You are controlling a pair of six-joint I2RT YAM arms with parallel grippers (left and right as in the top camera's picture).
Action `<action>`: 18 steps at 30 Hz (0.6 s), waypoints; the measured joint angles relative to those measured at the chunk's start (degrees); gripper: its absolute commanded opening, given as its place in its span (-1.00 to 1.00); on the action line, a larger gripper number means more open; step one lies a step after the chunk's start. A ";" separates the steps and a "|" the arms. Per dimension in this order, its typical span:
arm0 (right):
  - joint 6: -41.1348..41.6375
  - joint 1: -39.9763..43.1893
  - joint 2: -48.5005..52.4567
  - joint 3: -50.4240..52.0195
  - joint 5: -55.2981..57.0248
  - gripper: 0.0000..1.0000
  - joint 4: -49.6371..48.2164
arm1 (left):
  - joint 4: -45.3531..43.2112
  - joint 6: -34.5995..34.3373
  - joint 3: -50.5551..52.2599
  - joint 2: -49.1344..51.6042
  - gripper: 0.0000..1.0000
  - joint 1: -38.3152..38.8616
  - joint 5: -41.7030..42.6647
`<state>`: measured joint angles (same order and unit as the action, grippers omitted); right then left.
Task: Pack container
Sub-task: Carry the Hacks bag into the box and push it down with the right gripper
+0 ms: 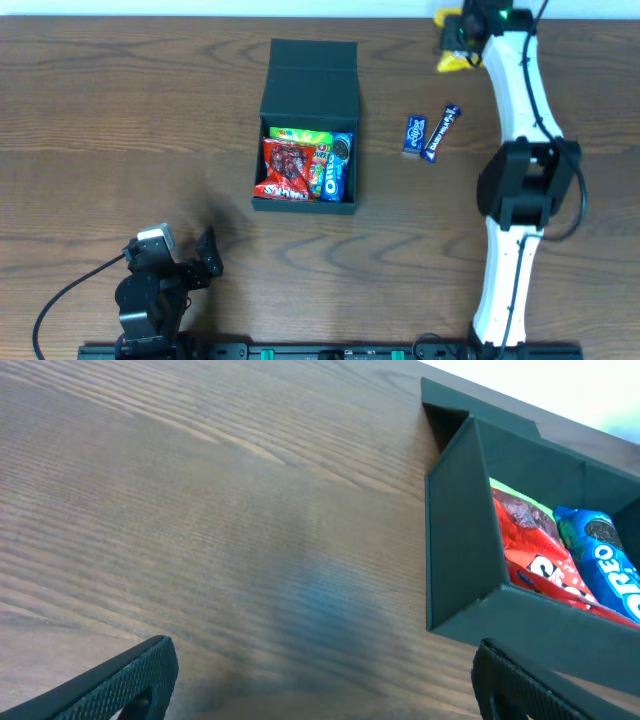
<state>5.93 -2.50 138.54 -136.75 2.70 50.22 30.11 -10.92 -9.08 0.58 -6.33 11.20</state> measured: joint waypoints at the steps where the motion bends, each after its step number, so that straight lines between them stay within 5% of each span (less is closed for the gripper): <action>1: 0.87 -1.62 -2.34 -0.02 -0.17 -0.98 1.70 | 0.00 0.02 0.02 0.00 0.90 0.00 0.00; 10: 22.29 -20.41 -12.66 -0.09 -1.86 -0.97 25.97 | 0.00 0.00 0.00 0.00 0.90 0.00 0.00; 18: 43.93 -33.24 -11.43 9.75 -1.90 -0.96 23.93 | 0.00 0.02 0.02 0.00 0.90 0.00 0.00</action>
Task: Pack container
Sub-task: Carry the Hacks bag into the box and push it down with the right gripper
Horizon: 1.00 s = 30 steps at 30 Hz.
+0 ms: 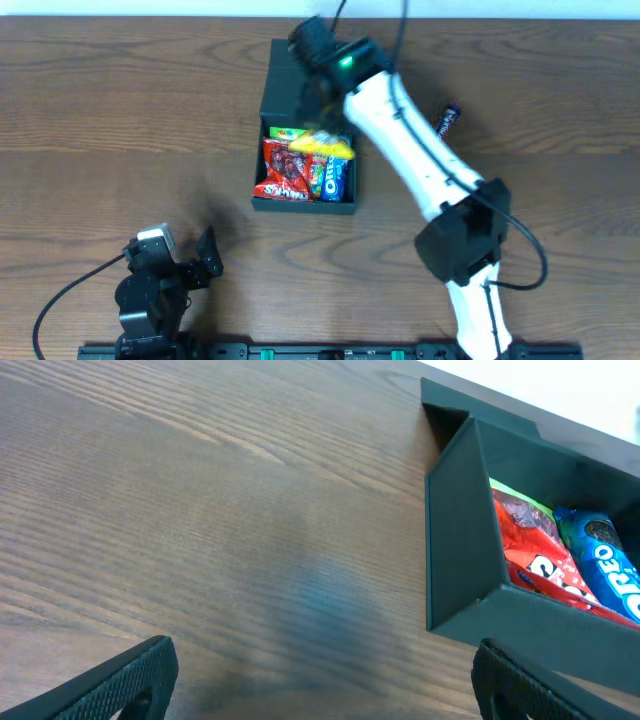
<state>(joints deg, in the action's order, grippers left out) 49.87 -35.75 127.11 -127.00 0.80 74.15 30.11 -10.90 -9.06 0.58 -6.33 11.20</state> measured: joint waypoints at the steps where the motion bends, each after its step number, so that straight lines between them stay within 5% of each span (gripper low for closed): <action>1: 1.60 -1.14 0.00 0.81 -0.02 -0.97 -0.94 | 0.00 -0.02 -0.02 0.00 0.90 0.00 0.00; 11: 10.19 -7.74 0.00 8.81 2.16 -0.97 -10.60 | 0.00 -0.02 -0.02 0.00 0.91 0.00 0.00; 12: 10.25 -7.74 0.00 9.14 2.95 -0.78 -11.10 | 0.00 0.00 0.00 0.00 0.90 0.00 0.00; 15: 9.25 -7.74 0.00 10.62 4.48 0.48 -13.44 | 0.00 -0.02 -0.02 0.00 0.91 0.00 0.00; 18: 5.86 -7.74 0.00 11.63 4.39 0.99 -15.43 | 0.00 -0.02 -0.02 0.00 0.90 0.00 0.00; 27: -11.65 -7.04 -0.28 9.33 2.82 0.95 -16.17 | 0.00 -0.02 0.00 0.00 0.91 0.00 0.00; 30: -16.20 -5.42 -1.77 8.66 2.40 0.59 -14.95 | 0.00 0.00 -0.02 0.00 0.90 0.00 0.00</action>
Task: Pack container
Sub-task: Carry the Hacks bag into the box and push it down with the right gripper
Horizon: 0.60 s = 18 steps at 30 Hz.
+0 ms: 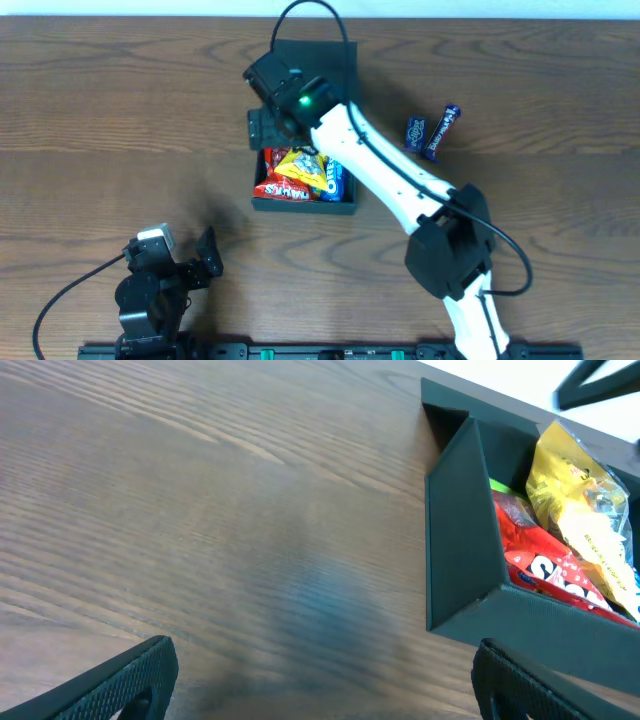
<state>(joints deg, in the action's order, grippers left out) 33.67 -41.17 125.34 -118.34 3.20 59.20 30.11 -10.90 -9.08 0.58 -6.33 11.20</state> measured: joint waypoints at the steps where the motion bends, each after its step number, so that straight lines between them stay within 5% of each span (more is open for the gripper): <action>1: -1.51 0.72 -0.42 -0.04 -0.42 0.56 0.42 | 0.00 -0.02 0.02 0.00 0.90 0.00 0.00; 14: -9.05 3.72 1.55 -0.09 -5.40 0.21 5.84 | 0.00 -0.02 0.00 0.00 0.90 0.00 0.00; 18: -9.60 3.30 5.60 -0.04 -5.92 -0.32 7.63 | 0.00 -0.02 0.00 0.00 0.90 0.00 0.00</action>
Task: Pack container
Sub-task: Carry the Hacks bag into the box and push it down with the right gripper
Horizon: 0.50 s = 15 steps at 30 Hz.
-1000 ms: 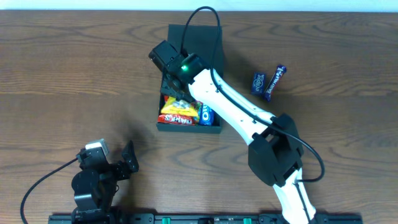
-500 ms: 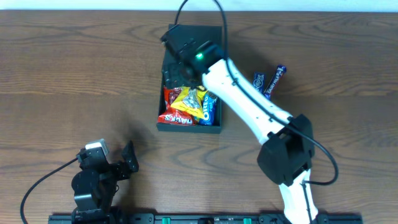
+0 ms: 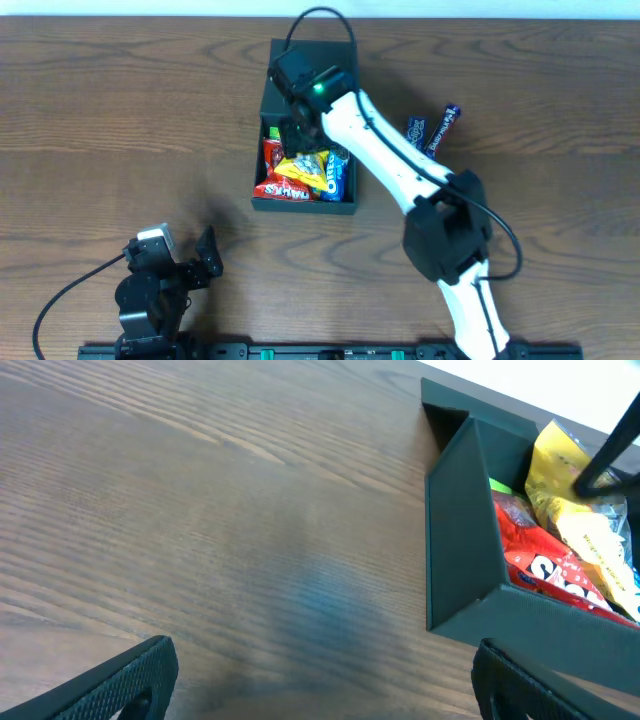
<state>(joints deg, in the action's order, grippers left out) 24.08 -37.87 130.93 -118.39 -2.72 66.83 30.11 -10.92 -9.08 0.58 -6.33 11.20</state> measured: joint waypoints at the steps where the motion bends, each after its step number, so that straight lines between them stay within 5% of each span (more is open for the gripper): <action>1: -0.24 -0.04 0.90 0.02 -0.31 -0.52 0.00 | 0.00 0.00 0.00 0.00 0.91 0.00 0.00; 5: -0.46 -0.09 2.19 0.02 0.85 -0.97 0.31 | 0.00 0.00 0.00 0.00 0.90 0.00 0.00; 15: -3.43 -0.26 0.79 0.02 4.68 -0.97 1.18 | 0.00 0.00 0.02 0.00 0.90 0.00 0.00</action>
<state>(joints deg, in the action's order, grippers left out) 20.64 -38.13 131.72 -118.37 1.96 68.01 30.11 -10.92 -9.06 0.58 -6.33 11.20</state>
